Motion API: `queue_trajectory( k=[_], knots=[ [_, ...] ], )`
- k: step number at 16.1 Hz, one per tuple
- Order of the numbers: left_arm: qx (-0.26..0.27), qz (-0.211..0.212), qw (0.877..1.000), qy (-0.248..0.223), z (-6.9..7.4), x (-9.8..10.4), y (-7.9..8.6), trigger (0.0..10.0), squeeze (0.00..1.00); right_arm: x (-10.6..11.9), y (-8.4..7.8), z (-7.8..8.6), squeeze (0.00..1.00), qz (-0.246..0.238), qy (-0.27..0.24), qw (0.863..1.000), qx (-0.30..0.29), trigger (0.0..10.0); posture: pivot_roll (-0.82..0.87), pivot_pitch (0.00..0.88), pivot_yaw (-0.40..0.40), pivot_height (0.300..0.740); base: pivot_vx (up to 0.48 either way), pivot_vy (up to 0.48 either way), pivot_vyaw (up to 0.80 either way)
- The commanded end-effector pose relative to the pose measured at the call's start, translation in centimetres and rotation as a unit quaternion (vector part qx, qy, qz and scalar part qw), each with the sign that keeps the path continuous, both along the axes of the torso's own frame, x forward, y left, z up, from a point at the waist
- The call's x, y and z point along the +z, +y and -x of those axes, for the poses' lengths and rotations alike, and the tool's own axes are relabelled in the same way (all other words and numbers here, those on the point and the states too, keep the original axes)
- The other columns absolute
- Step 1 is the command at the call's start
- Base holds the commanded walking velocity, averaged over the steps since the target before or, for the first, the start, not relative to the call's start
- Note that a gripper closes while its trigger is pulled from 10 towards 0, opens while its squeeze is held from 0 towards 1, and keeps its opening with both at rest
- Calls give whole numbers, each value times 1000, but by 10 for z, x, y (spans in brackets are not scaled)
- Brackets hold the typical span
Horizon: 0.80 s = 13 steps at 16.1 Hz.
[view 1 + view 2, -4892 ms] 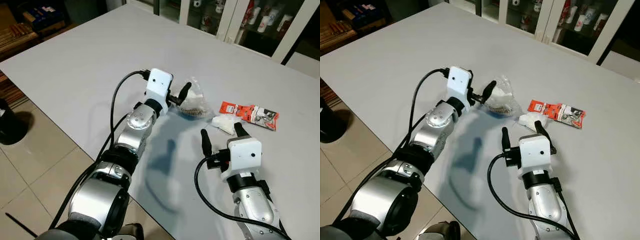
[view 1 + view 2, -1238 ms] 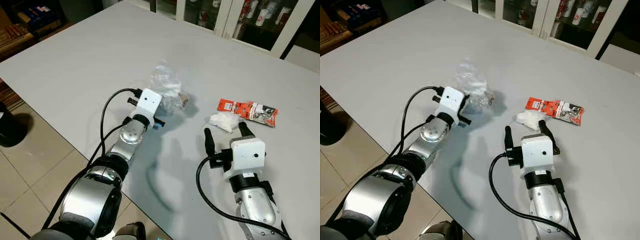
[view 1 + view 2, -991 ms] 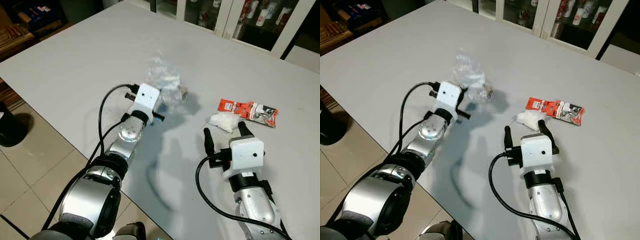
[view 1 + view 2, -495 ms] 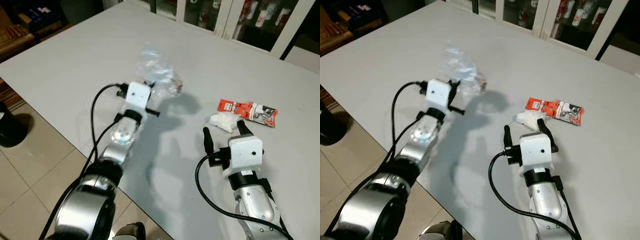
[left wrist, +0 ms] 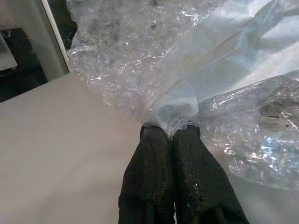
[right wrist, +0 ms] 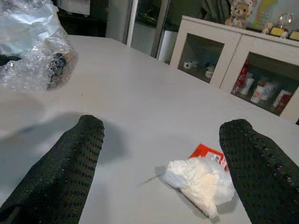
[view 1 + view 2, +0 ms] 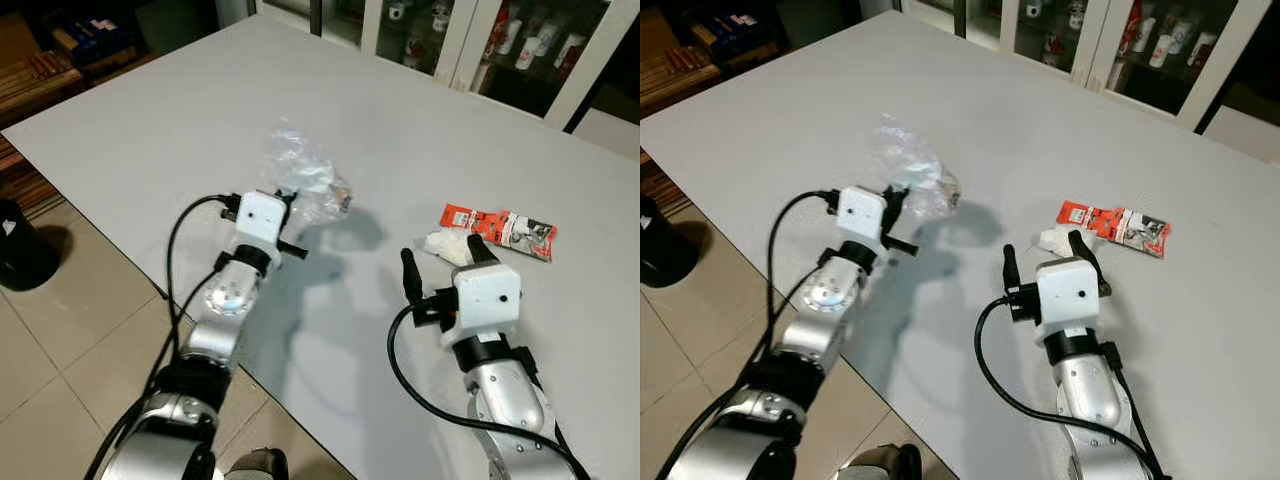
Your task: Picking trash to rubbish bin
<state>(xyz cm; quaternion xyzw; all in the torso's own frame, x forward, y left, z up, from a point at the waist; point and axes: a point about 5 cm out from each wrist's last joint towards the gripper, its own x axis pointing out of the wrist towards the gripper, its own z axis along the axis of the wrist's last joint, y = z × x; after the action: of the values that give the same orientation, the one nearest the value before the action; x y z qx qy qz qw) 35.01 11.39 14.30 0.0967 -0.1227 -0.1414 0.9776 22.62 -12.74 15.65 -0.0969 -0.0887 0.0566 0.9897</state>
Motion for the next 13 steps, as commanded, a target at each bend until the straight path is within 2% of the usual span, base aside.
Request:
queue_trajectory(
  k=[1,6,8,13],
  knots=[
    [1,0,1000,5,2,0,4,0,0,-2,-2,0,0,-3,3,1000,-1,10000,63,121,20,740,0,0,0],
    [7,-7,999,30,17,1,14,0,0,-2,-5,-3,0,-2,-1,1000,-3,10000,89,119,8,740,0,0,0],
    [14,-5,999,52,20,-2,11,0,0,-2,-7,-4,0,3,-1,1000,-5,10000,90,115,5,740,0,0,800],
    [15,4,997,72,19,0,5,0,0,-1,-8,-6,0,8,-4,1000,-5,10000,88,105,2,740,0,0,800]
  ],
)
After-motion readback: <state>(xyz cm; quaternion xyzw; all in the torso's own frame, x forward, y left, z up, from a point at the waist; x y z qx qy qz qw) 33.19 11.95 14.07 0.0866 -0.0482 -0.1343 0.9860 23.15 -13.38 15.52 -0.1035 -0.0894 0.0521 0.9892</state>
